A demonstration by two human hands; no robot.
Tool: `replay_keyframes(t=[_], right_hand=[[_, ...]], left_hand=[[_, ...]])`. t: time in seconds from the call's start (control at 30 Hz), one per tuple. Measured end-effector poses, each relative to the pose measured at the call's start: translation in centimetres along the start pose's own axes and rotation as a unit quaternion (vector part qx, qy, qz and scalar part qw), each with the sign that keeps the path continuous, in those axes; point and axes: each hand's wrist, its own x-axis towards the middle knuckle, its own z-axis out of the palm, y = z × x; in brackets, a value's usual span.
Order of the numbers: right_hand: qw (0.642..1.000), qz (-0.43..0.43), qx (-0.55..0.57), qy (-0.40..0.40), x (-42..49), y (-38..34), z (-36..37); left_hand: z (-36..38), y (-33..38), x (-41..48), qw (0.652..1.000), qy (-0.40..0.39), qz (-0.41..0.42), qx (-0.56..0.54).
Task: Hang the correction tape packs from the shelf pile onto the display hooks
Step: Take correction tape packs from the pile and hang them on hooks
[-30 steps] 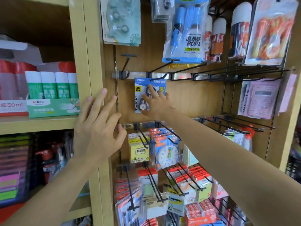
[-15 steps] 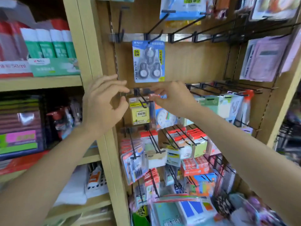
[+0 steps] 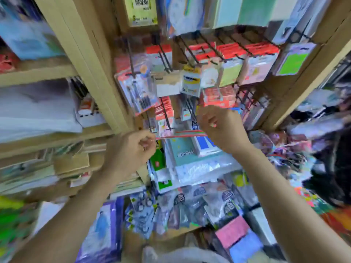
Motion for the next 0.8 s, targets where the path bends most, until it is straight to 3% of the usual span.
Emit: replay_keyframes(t=[0.13, 0.4, 0.6, 0.8], right_hand=[[0.987, 0.136, -0.018, -0.08, -6.3, 5.2, 4.9], [0.896, 0.315, -0.036, -0.31, -18.2, 13.2, 12.7], [0.829, 0.339, -0.051, -0.441, -22.4, 16.7, 18.4], [0.801, 0.333, -0.084, -0.491, -24.0, 19.3, 25.2]], left_hand=[[8.0, -2.9, -7.3, 0.984, -0.108, -0.139, 0.029], [19.2, -5.7, -19.1, 0.886, -0.277, -0.365, -0.064], [24.1, -9.8, -26.9, 0.796, -0.306, -0.515, -0.089], [26.7, -14.2, -30.5, 0.752, -0.314, -0.57, -0.109]])
